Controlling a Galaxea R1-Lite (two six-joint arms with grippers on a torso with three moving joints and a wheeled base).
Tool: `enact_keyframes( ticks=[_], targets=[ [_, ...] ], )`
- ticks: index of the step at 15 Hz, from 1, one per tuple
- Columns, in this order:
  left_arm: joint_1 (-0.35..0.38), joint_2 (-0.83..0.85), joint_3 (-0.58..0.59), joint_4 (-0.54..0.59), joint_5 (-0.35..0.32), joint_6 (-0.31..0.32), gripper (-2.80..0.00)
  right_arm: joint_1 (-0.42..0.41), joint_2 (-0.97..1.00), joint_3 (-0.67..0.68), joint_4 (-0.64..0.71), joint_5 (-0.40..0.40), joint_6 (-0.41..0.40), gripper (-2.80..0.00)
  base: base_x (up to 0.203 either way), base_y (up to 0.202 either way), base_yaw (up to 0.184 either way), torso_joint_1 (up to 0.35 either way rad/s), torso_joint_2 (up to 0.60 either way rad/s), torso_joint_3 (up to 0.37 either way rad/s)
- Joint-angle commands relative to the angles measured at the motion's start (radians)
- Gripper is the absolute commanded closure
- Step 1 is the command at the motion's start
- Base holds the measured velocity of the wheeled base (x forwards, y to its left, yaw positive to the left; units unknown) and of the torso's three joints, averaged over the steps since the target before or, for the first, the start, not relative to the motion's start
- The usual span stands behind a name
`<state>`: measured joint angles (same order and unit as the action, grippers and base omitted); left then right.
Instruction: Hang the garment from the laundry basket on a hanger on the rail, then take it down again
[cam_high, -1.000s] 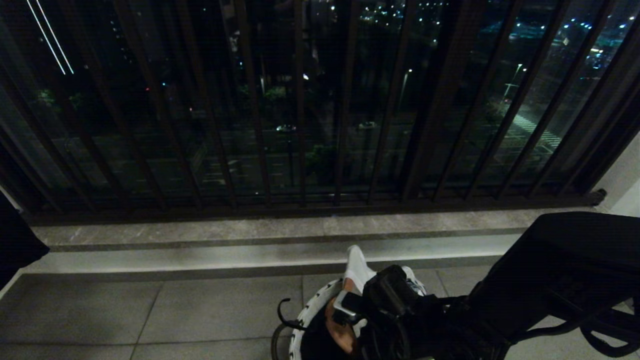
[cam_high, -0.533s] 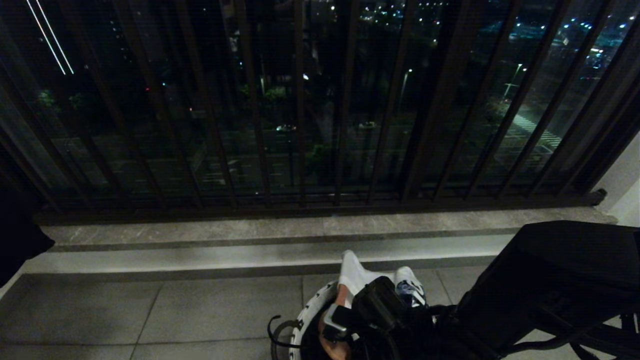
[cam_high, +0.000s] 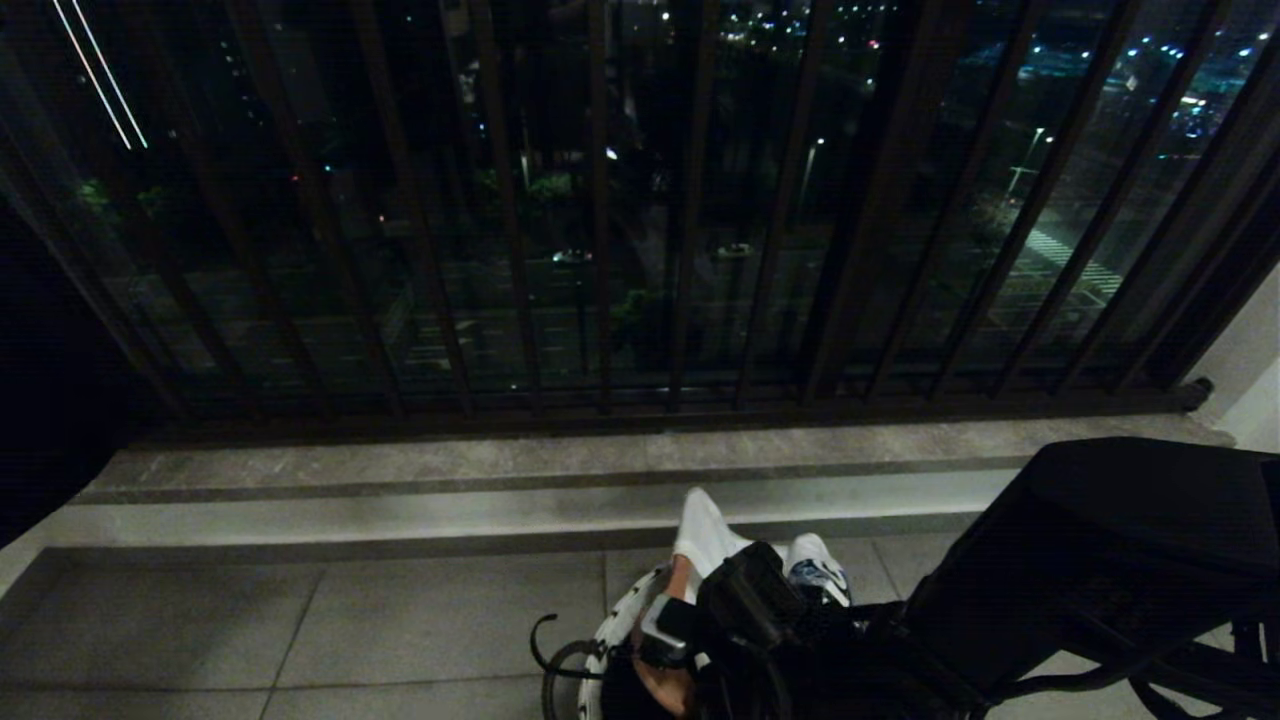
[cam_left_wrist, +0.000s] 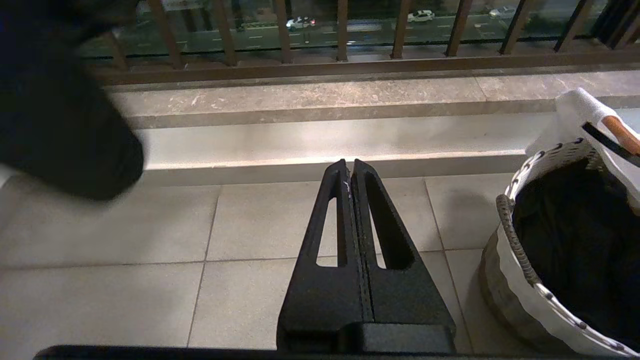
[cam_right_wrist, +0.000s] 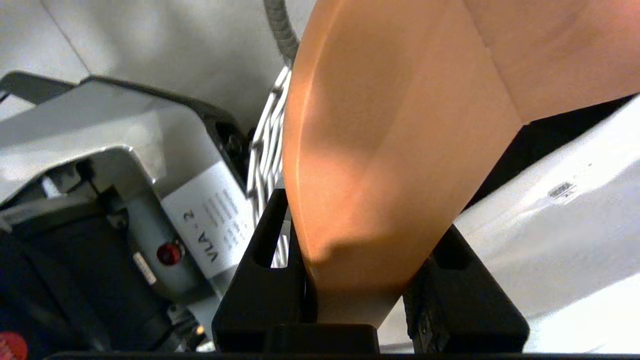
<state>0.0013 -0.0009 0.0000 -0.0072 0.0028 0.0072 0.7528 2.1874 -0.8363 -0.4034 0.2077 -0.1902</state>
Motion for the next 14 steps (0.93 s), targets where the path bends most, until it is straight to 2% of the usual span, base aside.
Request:
enact_keyframes(
  ticks=[1, 4, 14],
  targets=[
    [0.0, -0.001, 0.003, 0.0, 0.0, 0.0, 0.0, 0.0, 0.005, -0.023, -0.002, -0.003, -0.003, 0.0, 0.0, 0.0, 0.0, 0.0, 0.0, 0.0],
    [0.0, -0.001, 0.002, 0.0, 0.0, 0.0, 0.0, -0.012, 0.018, -0.076, 0.037, -0.02, -0.005, 0.0, 0.0, 0.0, 0.0, 0.0, 0.0, 0.0],
    [0.0, -0.001, 0.003, 0.0, 0.0, 0.0, 0.0, -0.052, 0.035, -0.115, 0.048, -0.024, -0.015, 0.0, 0.0, 0.0, 0.0, 0.0, 0.0, 0.0]
  ],
)
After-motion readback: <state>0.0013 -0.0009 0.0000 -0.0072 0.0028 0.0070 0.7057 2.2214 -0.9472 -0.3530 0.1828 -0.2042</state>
